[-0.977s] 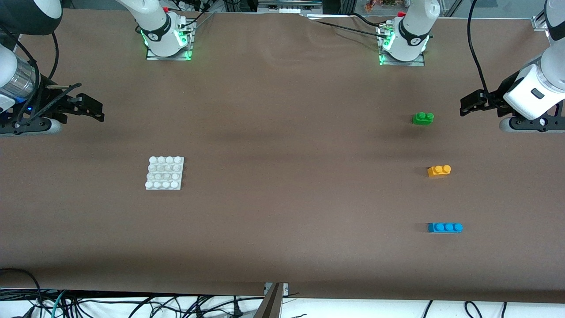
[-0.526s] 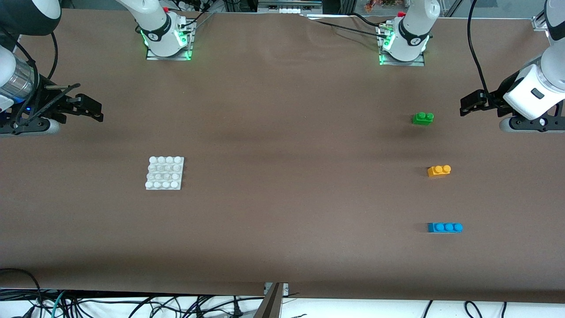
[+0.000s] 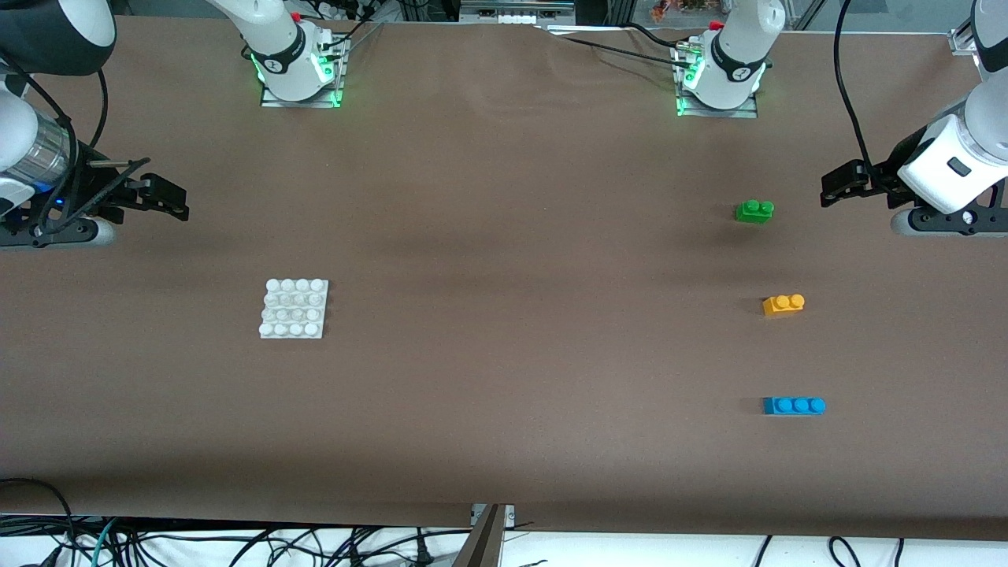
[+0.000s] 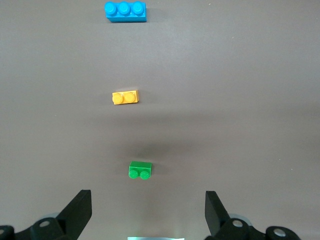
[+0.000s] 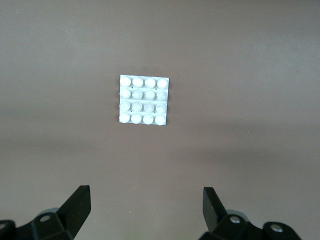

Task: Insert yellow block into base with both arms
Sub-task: 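Reach the right gripper down to the white base plate and grasp it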

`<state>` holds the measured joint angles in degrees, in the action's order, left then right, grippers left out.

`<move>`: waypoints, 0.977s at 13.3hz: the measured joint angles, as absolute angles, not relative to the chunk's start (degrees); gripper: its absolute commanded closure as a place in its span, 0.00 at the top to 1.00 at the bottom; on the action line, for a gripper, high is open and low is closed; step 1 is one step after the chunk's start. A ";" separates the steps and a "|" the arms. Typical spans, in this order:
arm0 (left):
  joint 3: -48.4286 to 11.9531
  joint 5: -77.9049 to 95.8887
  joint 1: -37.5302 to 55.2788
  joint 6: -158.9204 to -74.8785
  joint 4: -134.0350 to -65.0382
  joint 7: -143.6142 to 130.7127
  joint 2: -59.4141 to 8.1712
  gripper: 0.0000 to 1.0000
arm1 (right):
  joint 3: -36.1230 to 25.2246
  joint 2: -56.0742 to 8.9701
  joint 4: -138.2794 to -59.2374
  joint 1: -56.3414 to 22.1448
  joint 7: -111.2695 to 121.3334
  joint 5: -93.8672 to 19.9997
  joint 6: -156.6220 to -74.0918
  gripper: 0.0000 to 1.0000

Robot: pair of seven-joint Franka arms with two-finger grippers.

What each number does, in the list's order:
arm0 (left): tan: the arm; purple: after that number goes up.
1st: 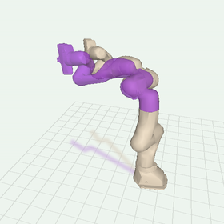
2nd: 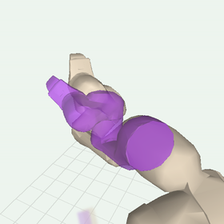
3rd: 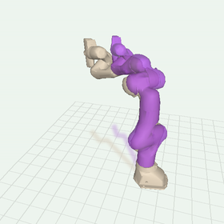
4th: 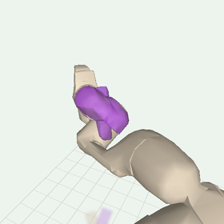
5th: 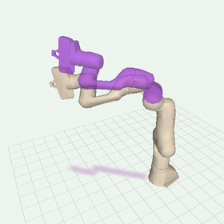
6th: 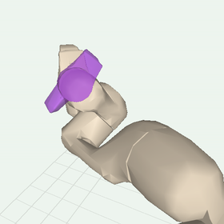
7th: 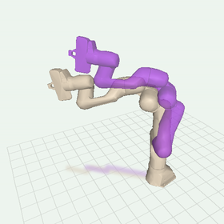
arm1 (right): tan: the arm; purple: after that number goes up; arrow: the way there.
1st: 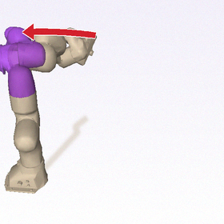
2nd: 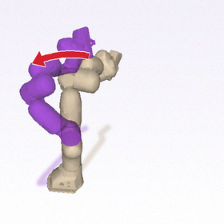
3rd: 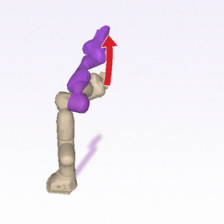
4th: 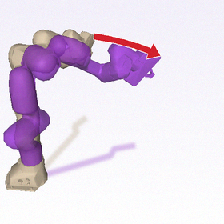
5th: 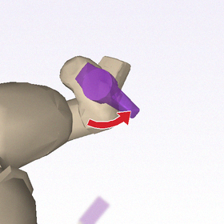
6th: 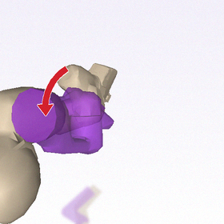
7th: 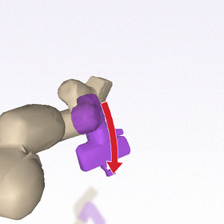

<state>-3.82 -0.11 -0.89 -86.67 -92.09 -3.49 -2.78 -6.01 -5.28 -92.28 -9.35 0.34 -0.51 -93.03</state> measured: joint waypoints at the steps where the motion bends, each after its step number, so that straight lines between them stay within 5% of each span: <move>1: -3.82 -0.11 -0.89 -86.67 -92.09 -3.49 -2.78 1.00 | -6.01 -5.42 -92.28 -9.35 0.34 -0.51 -93.28 0.99; 8: -3.82 -0.11 -0.89 -86.67 -92.08 -3.49 -2.78 1.00 | -6.01 -7.57 -94.90 -9.31 0.34 -0.51 -99.91 0.99; 13: -3.84 -0.11 -0.89 -86.67 -92.08 -3.49 -2.78 1.00 | -6.02 -18.85 -99.48 -8.80 0.33 -1.08 -114.15 0.99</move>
<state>-3.84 -0.11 -0.89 -86.67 -92.08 -3.49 -2.78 -6.02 -18.85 -99.48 -8.80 0.33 -1.08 -114.15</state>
